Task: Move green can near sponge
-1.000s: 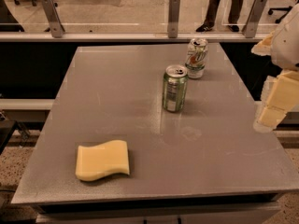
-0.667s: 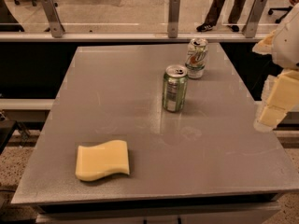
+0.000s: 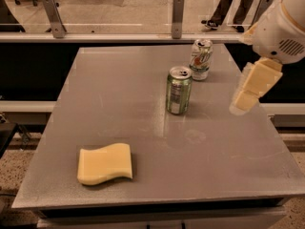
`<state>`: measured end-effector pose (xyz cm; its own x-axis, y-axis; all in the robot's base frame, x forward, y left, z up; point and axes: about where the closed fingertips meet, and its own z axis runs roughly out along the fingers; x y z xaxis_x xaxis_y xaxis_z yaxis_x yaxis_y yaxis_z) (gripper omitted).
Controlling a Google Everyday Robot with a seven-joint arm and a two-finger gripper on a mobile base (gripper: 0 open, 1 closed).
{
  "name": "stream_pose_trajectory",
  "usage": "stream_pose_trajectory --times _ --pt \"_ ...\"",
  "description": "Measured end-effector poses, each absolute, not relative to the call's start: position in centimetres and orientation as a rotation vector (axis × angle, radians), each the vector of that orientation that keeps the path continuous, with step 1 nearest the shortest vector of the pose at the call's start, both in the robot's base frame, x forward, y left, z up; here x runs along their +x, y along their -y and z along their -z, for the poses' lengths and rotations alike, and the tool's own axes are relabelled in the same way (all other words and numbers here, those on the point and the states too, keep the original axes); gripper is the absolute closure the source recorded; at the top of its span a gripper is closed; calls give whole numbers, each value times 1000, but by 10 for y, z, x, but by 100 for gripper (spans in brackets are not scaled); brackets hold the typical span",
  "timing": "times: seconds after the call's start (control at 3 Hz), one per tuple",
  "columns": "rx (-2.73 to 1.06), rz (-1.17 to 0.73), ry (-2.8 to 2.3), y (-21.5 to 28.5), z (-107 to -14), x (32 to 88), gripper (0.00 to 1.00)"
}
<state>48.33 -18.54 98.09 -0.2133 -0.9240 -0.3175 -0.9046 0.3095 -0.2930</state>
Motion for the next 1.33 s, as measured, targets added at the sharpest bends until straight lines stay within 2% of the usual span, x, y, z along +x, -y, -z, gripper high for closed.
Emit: stream_pose_trajectory --times 0.67,1.33 --pt "-1493 -94 -2102 148 -964 532 0" --pt "-1466 -193 -2063 114 -940 551 0"
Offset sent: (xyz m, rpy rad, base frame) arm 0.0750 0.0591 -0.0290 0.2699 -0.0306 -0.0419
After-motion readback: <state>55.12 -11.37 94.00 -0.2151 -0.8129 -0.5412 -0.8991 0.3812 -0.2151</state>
